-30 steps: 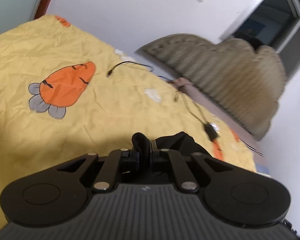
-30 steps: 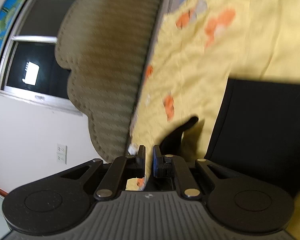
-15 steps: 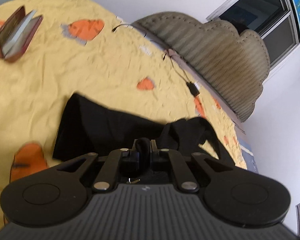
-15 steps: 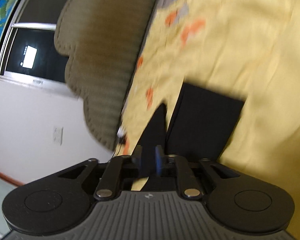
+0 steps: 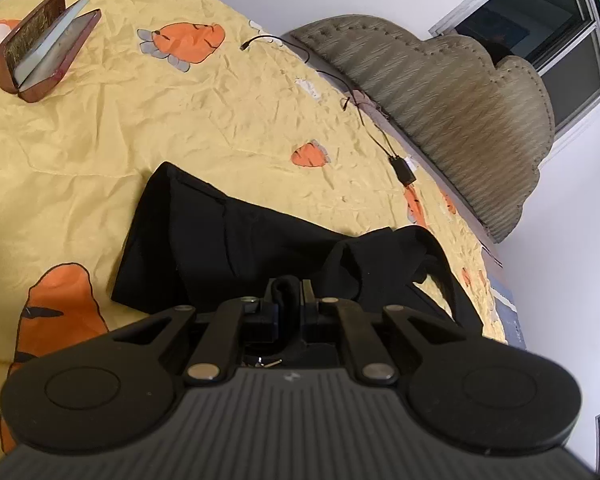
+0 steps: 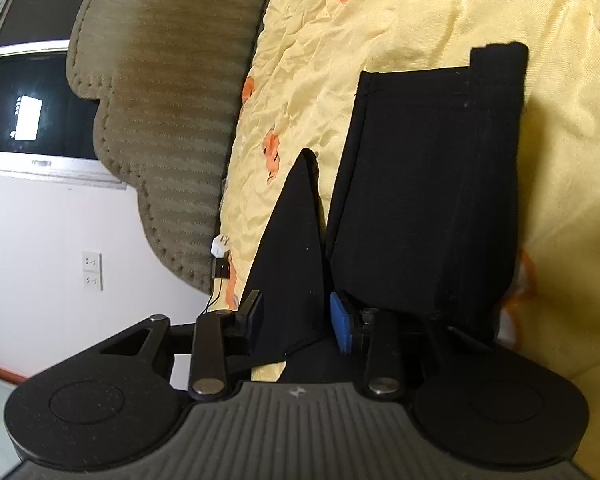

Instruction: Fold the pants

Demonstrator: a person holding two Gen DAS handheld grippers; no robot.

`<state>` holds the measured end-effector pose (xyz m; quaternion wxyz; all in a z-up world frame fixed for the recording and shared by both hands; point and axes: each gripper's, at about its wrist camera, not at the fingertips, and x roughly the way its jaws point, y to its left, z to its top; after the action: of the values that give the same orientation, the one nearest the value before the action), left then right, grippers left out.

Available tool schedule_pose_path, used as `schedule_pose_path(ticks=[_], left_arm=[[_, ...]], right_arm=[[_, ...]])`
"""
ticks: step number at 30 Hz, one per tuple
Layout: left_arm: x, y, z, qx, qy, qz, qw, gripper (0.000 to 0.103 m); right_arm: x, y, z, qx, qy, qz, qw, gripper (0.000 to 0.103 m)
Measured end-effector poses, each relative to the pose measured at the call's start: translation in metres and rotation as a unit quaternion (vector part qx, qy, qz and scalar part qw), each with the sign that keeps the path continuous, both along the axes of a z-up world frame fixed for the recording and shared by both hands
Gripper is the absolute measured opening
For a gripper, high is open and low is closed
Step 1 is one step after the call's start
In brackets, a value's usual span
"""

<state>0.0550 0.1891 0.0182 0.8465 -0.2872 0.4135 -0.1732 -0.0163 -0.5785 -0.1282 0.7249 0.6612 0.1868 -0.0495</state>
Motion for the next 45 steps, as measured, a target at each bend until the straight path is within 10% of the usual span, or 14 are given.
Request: schedule_pose_path(ticks=[3,17,27,39,45], left_arm=[[-0.001,0.001,0.0,-0.002,0.001,-0.001,1.0,0.007],[0.003,-0.002,0.004,0.006,-0.007,-0.007,0.9999,0.007],[0.007,-0.004,0.001,0.015,-0.005,-0.009,0.9998,0.008],[0.002,-0.012,0.055,0.068,-0.092,-0.022,0.9932,0.008],[-0.005,-0.023,0.049,0.116,-0.102,-0.045,0.987,0.009]], right_arm=[[0.0,0.006,0.006,0.006,-0.005,-0.007,1.0,0.061],[0.026,0.018,0.014,-0.013,-0.001,-0.026,1.0,0.063],[0.046,0.023,0.003,-0.027,0.027,-0.031,0.999,0.015],[-0.026,0.007,0.05,-0.021,-0.132,-0.128,0.983,0.01],[-0.109,-0.006,0.063,-0.114,-0.072,-0.194,0.972,0.01]])
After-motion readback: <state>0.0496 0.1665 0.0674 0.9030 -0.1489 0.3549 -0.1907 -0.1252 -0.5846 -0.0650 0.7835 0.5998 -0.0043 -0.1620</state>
